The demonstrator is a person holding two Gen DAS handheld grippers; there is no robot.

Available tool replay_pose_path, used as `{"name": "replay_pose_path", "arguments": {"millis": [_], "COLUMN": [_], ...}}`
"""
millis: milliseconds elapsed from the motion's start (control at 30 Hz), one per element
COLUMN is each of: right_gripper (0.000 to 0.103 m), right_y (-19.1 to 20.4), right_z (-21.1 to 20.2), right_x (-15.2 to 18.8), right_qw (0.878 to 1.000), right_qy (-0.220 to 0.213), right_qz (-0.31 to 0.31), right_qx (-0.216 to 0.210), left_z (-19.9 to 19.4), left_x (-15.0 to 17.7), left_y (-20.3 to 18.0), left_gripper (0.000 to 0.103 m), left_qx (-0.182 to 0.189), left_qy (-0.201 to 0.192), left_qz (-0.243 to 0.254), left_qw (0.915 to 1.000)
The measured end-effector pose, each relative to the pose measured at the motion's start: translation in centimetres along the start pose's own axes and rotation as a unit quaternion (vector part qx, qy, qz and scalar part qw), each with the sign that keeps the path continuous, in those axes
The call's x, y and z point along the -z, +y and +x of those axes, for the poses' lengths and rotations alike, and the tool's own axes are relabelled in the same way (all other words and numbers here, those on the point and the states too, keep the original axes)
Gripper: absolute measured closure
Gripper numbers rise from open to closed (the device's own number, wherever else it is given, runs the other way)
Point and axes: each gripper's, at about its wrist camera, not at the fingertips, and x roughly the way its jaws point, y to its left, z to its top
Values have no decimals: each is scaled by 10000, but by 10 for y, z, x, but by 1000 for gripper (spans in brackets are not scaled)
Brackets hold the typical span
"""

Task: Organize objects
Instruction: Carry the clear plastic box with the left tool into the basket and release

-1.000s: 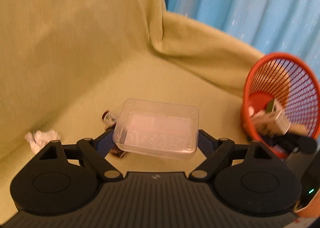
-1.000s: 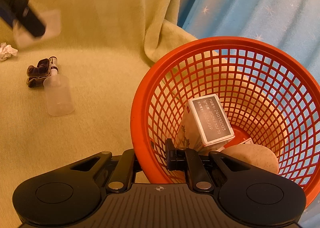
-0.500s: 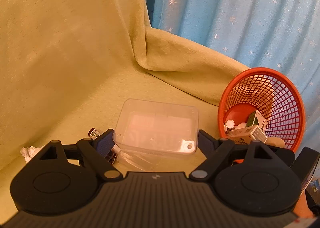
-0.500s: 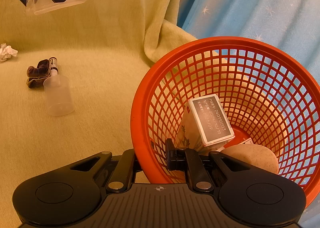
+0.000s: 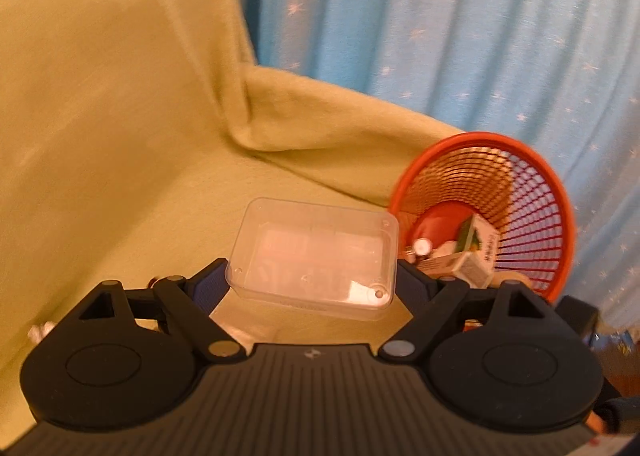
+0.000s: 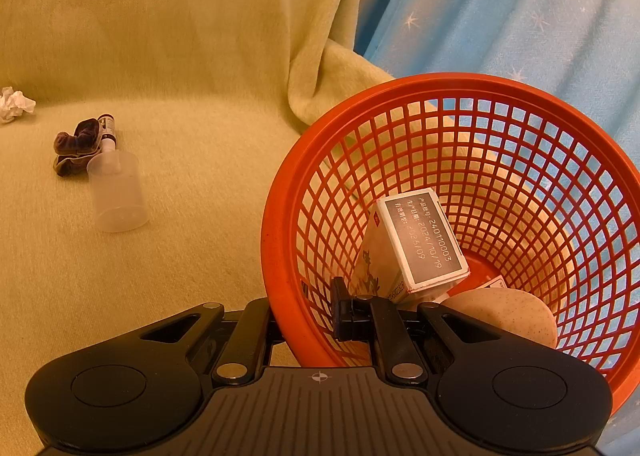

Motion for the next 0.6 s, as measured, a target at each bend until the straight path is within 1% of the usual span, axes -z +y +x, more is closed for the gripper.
{"name": "replay_pose_path", "arguments": {"millis": [167,267,400,467,533,600], "right_gripper": [96,96,96,96,96,96], "right_y": [0,1,0,1,0,0], "right_z": [-2,-4,-4,-4,-3,-3], "right_x": [1,2,2,2,0,0], "right_qw": [10000,10000,10000,10000,10000,10000], "right_qy": [-2,-5,-7,-12,-12,-14], "right_qz": [0,6,17,36,42,47], "right_qx": [0,-4,-5,-7,-12,-13], "left_z": [2,10,25,35,46,55], "left_x": [-18,-31,-43,-48,-53,-56], "left_y": [-33,-59,-91,-105,-116,-121], "left_gripper": [19,19,19,18,17,16], "left_qx": [406,691,973,1107,1287,1380], "left_qy": [-90,-107,-85,-104,-111,-76], "left_qz": [345,586,854,911,872,822], "left_qw": [9985,9958,9915,9896,9878,9870]}}
